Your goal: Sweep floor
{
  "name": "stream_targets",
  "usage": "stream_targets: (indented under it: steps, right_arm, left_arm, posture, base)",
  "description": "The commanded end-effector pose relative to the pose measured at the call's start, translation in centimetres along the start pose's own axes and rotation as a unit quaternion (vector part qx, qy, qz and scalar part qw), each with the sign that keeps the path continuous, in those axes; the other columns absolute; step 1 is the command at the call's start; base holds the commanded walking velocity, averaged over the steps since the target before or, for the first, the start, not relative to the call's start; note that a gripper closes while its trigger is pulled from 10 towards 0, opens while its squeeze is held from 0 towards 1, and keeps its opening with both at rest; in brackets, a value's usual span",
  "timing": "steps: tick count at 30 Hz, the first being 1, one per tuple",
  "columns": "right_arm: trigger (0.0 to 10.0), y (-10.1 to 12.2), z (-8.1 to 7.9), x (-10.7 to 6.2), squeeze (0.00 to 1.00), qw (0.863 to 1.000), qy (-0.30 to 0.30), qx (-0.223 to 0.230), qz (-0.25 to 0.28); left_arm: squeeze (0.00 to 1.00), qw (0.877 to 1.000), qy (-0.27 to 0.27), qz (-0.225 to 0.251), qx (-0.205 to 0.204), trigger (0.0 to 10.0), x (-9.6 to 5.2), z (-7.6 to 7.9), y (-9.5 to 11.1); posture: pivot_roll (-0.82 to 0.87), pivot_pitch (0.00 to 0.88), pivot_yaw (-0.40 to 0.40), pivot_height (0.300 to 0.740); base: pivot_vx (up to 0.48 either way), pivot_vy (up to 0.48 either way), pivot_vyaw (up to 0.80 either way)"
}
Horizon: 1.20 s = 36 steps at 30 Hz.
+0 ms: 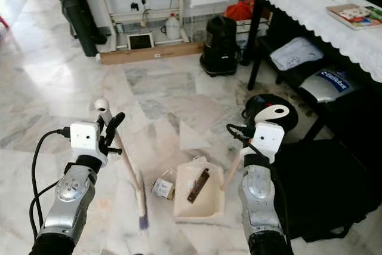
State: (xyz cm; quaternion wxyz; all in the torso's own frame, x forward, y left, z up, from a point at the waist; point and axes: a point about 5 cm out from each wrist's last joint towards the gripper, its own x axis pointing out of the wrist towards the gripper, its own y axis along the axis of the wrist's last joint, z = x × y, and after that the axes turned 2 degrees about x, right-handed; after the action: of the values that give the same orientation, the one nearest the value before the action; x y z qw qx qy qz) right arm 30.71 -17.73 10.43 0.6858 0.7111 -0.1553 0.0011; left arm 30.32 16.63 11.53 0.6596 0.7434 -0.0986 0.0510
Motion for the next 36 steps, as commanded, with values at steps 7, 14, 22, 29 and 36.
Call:
stream_targets:
  steps: [7,14,22,29,36]
  right_arm:
    - [10.0,0.87,-0.3,0.47,0.0,1.0,0.003,0.007,0.018]
    - [10.0,0.76,-0.43,0.39,0.0,1.0,0.003,0.011,0.015]
    - [10.0,0.66,-0.47,0.42,0.0,1.0,0.004,0.011,0.012]
    - [10.0,0.81,-0.31,0.62,0.0,1.0,0.005,0.011,0.012]
    - [10.0,0.8,-0.53,0.58,0.0,1.0,0.01,0.011,0.008]
  left_arm:
    - [0.0,1.0,0.0,0.02,0.008,10.0,0.57,0.29,0.4]
    - [0.0,1.0,-0.001,0.018,0.009,10.0,0.43,0.48,0.18]
    - [0.0,1.0,0.001,0.016,0.01,10.0,0.54,0.43,0.13]
    - [0.0,1.0,0.011,0.017,0.018,10.0,0.49,-0.03,0.24]
    - [0.0,0.999,0.025,0.009,0.02,10.0,0.19,-0.44,-0.05]
  posture:
    - [0.05,0.0,0.01,0.74]
    - [0.05,0.0,0.012,0.74]
    - [0.05,0.0,0.008,0.74]
    - [0.06,0.0,-0.004,0.74]
    - [0.07,0.0,-0.013,0.74]
  base:
    - [0.0,0.0,0.79]
    - [0.0,0.0,0.79]
    - [0.0,0.0,0.79]
    - [0.0,0.0,0.79]
    - [0.0,0.0,0.79]
